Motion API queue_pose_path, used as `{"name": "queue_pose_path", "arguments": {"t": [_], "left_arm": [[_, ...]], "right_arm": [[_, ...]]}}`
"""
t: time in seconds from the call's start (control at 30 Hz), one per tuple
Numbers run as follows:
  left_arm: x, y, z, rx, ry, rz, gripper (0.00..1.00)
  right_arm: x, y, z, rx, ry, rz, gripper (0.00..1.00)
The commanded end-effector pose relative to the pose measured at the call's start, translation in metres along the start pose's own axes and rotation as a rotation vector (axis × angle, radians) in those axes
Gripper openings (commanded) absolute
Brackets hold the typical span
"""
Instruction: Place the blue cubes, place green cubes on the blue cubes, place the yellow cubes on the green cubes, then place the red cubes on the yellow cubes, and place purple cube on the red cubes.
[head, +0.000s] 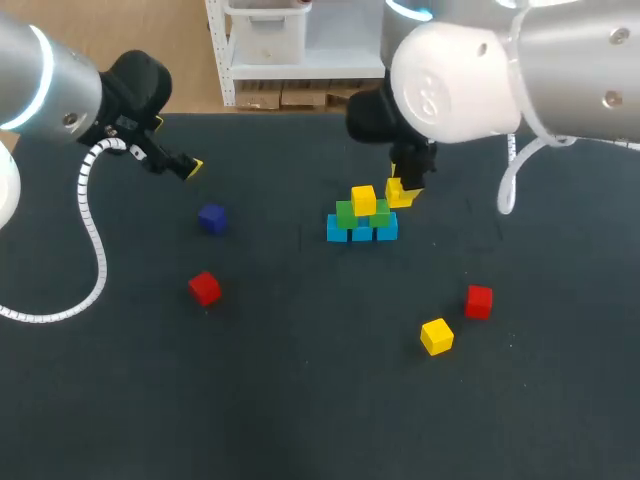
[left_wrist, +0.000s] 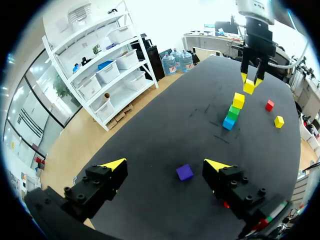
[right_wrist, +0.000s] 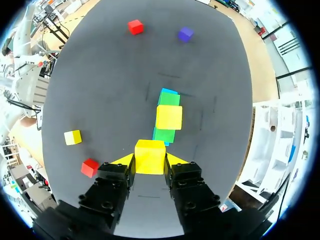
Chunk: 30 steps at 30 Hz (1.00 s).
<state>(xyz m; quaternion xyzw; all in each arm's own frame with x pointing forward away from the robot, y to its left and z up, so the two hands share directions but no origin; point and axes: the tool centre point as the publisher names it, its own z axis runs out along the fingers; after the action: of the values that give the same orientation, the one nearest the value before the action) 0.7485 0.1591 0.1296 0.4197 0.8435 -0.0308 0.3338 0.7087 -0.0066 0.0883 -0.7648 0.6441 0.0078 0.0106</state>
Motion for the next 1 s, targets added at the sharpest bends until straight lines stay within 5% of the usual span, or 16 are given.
{"name": "queue_pose_path", "arguments": {"t": [0.03,1.0], "left_arm": [[0.0016,0.0017,-0.0005,0.008,-0.006,0.004,1.00],[0.0016,0.0017,-0.0005,0.008,-0.006,0.004,1.00]], "right_arm": [[-0.0021,-0.0077,0.0044,-0.018,0.002,-0.001,0.00],[-0.0099,-0.0122,0.0131,-0.057,0.010,0.005,0.00]]}}
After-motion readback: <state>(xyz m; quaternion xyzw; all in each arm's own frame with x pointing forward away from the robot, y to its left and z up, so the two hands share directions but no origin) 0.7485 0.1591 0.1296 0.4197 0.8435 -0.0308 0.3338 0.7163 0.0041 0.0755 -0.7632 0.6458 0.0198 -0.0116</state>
